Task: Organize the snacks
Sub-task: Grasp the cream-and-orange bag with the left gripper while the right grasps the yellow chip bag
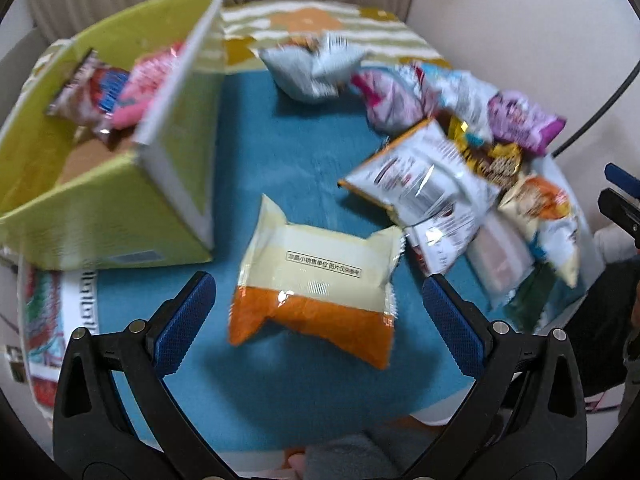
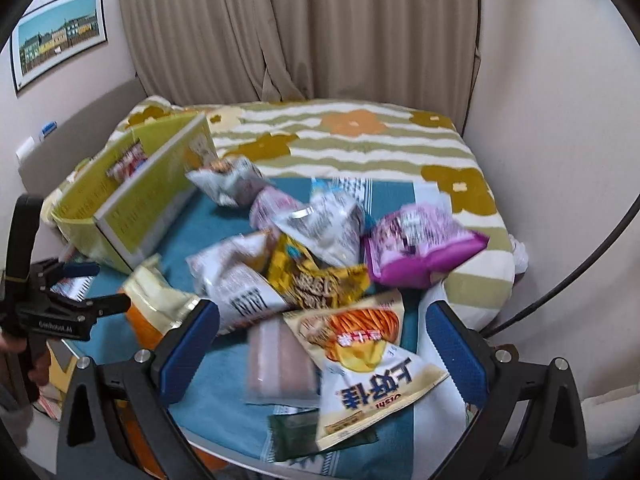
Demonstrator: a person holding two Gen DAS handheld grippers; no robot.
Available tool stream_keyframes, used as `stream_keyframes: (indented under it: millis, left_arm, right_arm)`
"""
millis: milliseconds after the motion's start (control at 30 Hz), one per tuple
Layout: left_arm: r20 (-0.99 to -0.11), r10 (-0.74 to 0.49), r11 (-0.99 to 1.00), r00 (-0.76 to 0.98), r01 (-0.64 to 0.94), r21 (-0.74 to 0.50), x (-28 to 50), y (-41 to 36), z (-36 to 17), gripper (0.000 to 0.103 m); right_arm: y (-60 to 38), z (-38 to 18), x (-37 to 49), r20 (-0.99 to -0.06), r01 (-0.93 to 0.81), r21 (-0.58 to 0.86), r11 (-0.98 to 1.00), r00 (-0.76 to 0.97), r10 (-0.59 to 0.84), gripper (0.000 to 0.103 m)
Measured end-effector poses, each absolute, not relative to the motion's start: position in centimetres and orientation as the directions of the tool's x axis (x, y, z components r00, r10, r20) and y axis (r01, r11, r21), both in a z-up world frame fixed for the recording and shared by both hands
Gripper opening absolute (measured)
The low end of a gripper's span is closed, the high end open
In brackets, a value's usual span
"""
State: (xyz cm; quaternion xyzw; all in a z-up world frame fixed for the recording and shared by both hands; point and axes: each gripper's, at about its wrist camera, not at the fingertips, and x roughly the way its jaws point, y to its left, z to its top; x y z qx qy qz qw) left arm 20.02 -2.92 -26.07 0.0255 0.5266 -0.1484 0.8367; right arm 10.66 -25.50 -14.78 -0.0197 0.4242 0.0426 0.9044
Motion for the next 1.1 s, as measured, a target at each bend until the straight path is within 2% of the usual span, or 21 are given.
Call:
stream_keyframes:
  millis: [233,433,667,833,867,1100]
  left_arm:
    - [-0.914,-0.221,0.944,0.340,0.312,-0.112,21.6,-4.2,-29.3,0.103]
    - [-0.927,-0.175,0.939,0.332,0.340,-0.055,22.4,-5.0,-30.5,0.103]
    - [-0.931,-0.189,0.931,0.312,0.359,-0.068,23.2,-4.7,-30.8,0.102]
    - [-0.934,-0.226,0.929,0.277,0.351,-0.121,23.9,-4.3,-31.6,0.093]
    - [-0.933,-0.232,0.927,0.275,0.353,-0.127,24.0,-4.3,-31.5,0.087]
    - [-0.931,-0.234,0.928,0.281,0.351,-0.127,24.5,-4.5,-31.3,0.081]
  right_arm:
    - [-25.4,-19.0,11.1,-0.811,-0.147,-0.087,0.985,0.585,0.015,0.103]
    - [-25.7,-20.6,12.1,-0.838,-0.158,-0.077,0.984,0.546,0.022,0.103]
    - [-26.9,-21.8,12.8,-0.860,-0.139,-0.057,0.989,0.510,0.022,0.103]
    - [-28.0,-22.7,12.9,-0.875,-0.121,-0.031,0.992,0.483,0.032,0.103]
    - [-28.3,-22.9,12.9,-0.877,-0.119,-0.019,0.993,0.478,0.040,0.103]
    - [-28.8,-23.3,13.0,-0.883,-0.122,0.017,0.992,0.463,0.072,0.103]
